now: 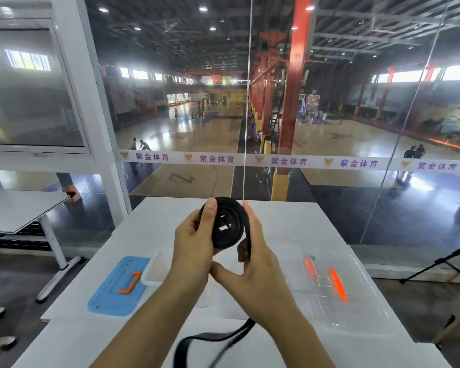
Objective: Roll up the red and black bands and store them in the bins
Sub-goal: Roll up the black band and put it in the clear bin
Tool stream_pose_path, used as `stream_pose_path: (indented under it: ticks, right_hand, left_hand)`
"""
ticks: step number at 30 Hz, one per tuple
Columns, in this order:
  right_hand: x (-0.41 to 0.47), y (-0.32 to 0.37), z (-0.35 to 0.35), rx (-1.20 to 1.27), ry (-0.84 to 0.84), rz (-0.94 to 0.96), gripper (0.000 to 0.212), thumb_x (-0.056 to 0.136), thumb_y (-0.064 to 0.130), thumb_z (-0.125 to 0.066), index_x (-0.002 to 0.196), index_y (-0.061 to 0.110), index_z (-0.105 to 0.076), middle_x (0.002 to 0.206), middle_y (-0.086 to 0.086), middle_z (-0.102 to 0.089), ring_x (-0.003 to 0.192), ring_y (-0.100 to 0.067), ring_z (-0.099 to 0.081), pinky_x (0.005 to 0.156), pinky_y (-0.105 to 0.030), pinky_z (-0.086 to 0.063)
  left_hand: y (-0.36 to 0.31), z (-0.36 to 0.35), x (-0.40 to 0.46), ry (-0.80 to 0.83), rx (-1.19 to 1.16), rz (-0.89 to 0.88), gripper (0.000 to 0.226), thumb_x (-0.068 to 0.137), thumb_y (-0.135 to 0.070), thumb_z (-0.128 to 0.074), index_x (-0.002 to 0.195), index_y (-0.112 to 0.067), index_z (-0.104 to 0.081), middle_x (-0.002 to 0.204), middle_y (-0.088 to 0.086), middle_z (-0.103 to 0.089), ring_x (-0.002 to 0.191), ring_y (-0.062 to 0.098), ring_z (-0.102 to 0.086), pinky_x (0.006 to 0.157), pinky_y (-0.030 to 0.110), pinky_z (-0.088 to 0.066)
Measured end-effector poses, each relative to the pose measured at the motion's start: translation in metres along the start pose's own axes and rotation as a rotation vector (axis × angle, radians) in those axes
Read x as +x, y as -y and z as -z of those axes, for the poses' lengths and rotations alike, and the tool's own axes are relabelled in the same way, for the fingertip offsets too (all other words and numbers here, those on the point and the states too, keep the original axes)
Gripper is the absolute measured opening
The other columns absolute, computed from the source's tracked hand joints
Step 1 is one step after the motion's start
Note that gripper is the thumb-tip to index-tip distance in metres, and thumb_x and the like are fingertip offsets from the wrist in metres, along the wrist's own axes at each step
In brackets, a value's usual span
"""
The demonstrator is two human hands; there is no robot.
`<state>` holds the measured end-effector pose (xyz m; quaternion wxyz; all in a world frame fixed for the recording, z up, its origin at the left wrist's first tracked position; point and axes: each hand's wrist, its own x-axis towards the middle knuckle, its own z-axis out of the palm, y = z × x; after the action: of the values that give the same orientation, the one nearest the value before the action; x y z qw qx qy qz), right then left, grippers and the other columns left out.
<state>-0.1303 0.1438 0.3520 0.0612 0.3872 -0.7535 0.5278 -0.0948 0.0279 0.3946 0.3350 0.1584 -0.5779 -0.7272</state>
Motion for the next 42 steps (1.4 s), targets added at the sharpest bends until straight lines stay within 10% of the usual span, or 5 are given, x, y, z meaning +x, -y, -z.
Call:
stream_pose_path:
  ticks: [9,13,23,34,42]
  right_hand:
    - [0.005,-0.004,0.004,-0.006,-0.033,-0.017,0.091,0.077,0.038,-0.085,0.151,0.047,-0.033,0.138,0.023,-0.058,0.125,-0.003,-0.059,0.104,-0.031,-0.052]
    - [0.01,-0.01,0.03,0.016,0.189,0.04,0.09,0.077,0.031,-0.09,0.15,0.043,-0.04,0.139,0.023,-0.057,0.13,-0.007,-0.056,0.107,-0.027,-0.05]
    - [0.013,-0.009,0.047,0.01,0.397,0.057,0.097,0.072,0.021,-0.094,0.15,0.045,-0.042,0.137,0.021,-0.059,0.128,-0.015,-0.057,0.104,-0.037,-0.054]
    - [0.006,-0.015,0.013,0.04,0.143,-0.067,0.099,0.079,0.039,-0.087,0.151,0.062,-0.022,0.095,0.012,-0.062,0.077,-0.007,-0.054,0.073,-0.024,-0.052]
    - [0.005,-0.013,-0.033,0.174,-0.168,-0.128,0.094,0.078,0.022,-0.087,0.15,0.049,-0.033,0.132,0.031,-0.059,0.124,0.003,-0.058,0.105,-0.024,-0.051]
  left_hand:
    - [0.015,0.024,-0.011,0.205,0.157,0.16,0.039,0.105,-0.047,-0.039,0.123,-0.025,-0.067,0.108,0.003,-0.078,0.099,0.022,-0.076,0.065,0.029,-0.06]
    - [0.0,0.046,-0.003,0.37,0.277,0.187,0.047,0.095,-0.058,-0.055,0.12,-0.023,-0.072,0.11,0.007,-0.078,0.107,0.027,-0.073,0.093,0.053,-0.058]
    - [-0.033,0.054,0.009,0.639,0.593,0.077,0.037,0.082,-0.038,-0.072,0.11,-0.014,-0.075,0.096,0.006,-0.081,0.092,0.023,-0.078,0.082,0.037,-0.063]
    - [-0.006,0.045,0.005,0.132,0.219,0.083,0.026,0.084,-0.033,-0.076,0.103,-0.016,-0.078,0.092,0.006,-0.081,0.091,0.026,-0.078,0.085,0.046,-0.062]
    - [0.016,0.02,-0.012,-0.021,0.133,0.087,0.02,0.093,-0.035,-0.068,0.098,-0.017,-0.075,0.086,0.002,-0.081,0.083,0.017,-0.078,0.064,0.025,-0.058]
